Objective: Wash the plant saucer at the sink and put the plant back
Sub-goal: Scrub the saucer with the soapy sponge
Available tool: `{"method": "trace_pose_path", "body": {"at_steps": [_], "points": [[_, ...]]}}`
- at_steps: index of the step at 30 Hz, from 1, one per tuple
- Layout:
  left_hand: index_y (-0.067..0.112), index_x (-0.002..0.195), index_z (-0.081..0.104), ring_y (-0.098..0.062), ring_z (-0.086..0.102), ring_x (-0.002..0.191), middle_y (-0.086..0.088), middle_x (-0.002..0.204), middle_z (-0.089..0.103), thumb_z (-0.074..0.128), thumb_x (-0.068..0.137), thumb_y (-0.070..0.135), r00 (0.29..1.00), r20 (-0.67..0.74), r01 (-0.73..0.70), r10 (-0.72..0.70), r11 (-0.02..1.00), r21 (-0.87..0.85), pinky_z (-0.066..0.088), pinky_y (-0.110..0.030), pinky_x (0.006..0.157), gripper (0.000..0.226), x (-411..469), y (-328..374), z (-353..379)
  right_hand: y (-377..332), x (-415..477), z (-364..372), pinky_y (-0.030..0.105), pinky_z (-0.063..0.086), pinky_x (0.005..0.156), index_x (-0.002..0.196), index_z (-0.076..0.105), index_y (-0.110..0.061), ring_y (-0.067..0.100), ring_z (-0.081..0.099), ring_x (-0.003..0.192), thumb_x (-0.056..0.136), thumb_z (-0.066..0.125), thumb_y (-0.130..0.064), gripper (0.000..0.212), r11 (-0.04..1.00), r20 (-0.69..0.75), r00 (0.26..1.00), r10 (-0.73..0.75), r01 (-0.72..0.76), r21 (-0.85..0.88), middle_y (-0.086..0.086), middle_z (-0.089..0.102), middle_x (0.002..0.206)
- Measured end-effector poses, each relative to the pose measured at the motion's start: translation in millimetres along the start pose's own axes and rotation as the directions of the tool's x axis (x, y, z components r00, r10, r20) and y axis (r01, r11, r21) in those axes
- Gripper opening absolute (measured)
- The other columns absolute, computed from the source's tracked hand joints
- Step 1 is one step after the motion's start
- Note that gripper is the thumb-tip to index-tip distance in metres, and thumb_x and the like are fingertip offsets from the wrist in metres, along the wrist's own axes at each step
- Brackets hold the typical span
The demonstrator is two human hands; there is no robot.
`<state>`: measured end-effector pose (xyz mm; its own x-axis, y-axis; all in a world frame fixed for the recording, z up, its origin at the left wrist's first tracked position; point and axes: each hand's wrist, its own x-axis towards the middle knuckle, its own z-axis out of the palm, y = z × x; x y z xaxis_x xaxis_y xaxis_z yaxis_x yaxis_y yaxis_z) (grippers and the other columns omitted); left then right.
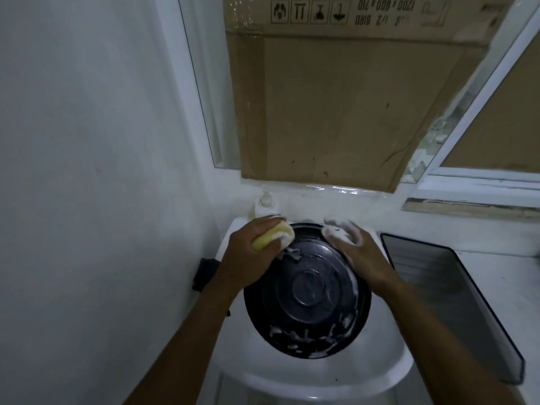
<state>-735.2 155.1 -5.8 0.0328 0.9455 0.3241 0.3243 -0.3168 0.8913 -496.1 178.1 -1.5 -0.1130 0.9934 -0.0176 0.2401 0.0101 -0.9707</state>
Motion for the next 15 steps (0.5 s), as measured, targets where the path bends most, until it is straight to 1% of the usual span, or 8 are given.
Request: {"method": "trace_pose_path", "body": {"at_steps": [3,4,6,8,10,12,13,15], "points": [[0.015,0.127,0.063,-0.011,0.056,0.123,0.001,0.131,0.062,0.066,0.091,0.021,0.992,-0.097,-0.065,0.086,0.978,0.199,0.040,-0.023,0.107,0.037,-5.3,-1.4,16.1,11.4,-10.7,12.6,0.035,0.051,0.072,0.082,0.071,-0.017,0.019,0.068,0.081,0.093,0.058,-0.051,0.038,0.999,-0.069,0.997,0.037,-0.037,-0.002,0.004,0.073,0.083],[0.014,0.129,0.062,-0.013,0.054,0.124,0.000,0.134,0.060,0.065,0.092,0.018,0.988,-0.130,-0.051,0.083,0.971,0.233,0.038,-0.022,0.108,0.037,-10.1,-4.6,18.7,14.6,-14.5,13.4,0.036,0.049,0.069,0.079,0.067,-0.012,0.020,0.066,0.075,0.093,0.056,-0.052,0.044,0.999,-0.101,0.994,0.049,-0.048,0.017,0.012,0.069,0.078],[0.017,0.132,0.059,-0.011,0.051,0.125,0.003,0.135,0.057,0.060,0.094,0.017,0.969,-0.248,0.065,-0.015,0.979,0.194,0.034,-0.015,0.109,0.038,-26.4,-15.2,22.2,20.9,-22.9,13.1,0.035,0.046,0.062,0.080,0.057,0.001,0.021,0.059,0.066,0.094,0.055,-0.052,0.054,0.987,-0.197,0.974,0.113,-0.087,0.138,0.028,0.060,0.077],[0.020,0.135,0.055,-0.011,0.051,0.125,0.004,0.136,0.056,0.055,0.096,0.022,0.920,-0.347,0.213,-0.180,0.975,0.060,0.036,-0.017,0.107,0.039,-48.0,-21.8,30.2,27.6,-32.3,12.1,0.033,0.051,0.058,0.082,0.061,-0.001,0.025,0.066,0.067,0.097,0.053,-0.048,0.050,0.952,-0.286,0.932,0.223,-0.146,0.267,0.024,0.066,0.077],[0.022,0.137,0.053,-0.009,0.050,0.126,0.005,0.137,0.055,0.055,0.099,0.021,0.876,-0.402,0.280,-0.264,0.960,-0.020,0.036,-0.017,0.106,0.038,-63.7,-24.0,42.5,36.2,-42.3,15.4,0.032,0.055,0.056,0.082,0.070,-0.011,0.027,0.071,0.071,0.096,0.052,-0.050,0.044,0.923,-0.310,0.899,0.310,-0.206,0.326,0.014,0.073,0.077],[0.021,0.137,0.053,-0.005,0.049,0.125,0.010,0.135,0.053,0.056,0.098,0.016,0.855,-0.448,0.279,-0.259,0.960,-0.023,0.033,-0.007,0.102,0.040,-62.3,-22.0,45.4,43.6,-50.9,23.0,0.040,0.056,0.054,0.085,0.070,-0.011,0.036,0.070,0.071,0.093,0.053,-0.056,0.049,0.902,-0.326,0.873,0.362,-0.241,0.358,0.021,0.071,0.077],[0.020,0.137,0.054,-0.007,0.049,0.123,0.011,0.133,0.052,0.057,0.097,0.014,0.853,-0.458,0.279,-0.252,0.960,-0.010,0.034,-0.009,0.102,0.040,-55.3,-21.8,42.8,44.8,-52.3,26.7,0.047,0.057,0.059,0.092,0.069,-0.007,0.040,0.069,0.073,0.091,0.053,-0.060,0.055,0.894,-0.339,0.860,0.382,-0.251,0.370,0.026,0.069,0.079],[0.017,0.138,0.054,-0.011,0.050,0.123,0.011,0.131,0.051,0.057,0.097,0.012,0.857,-0.449,0.290,-0.253,0.957,0.014,0.037,-0.021,0.105,0.041,-41.1,-22.5,36.7,41.8,-49.9,31.3,0.050,0.059,0.070,0.103,0.068,-0.006,0.038,0.071,0.078,0.090,0.053,-0.062,0.059,0.894,-0.381,0.840,0.386,-0.239,0.379,0.022,0.072,0.082]]}}
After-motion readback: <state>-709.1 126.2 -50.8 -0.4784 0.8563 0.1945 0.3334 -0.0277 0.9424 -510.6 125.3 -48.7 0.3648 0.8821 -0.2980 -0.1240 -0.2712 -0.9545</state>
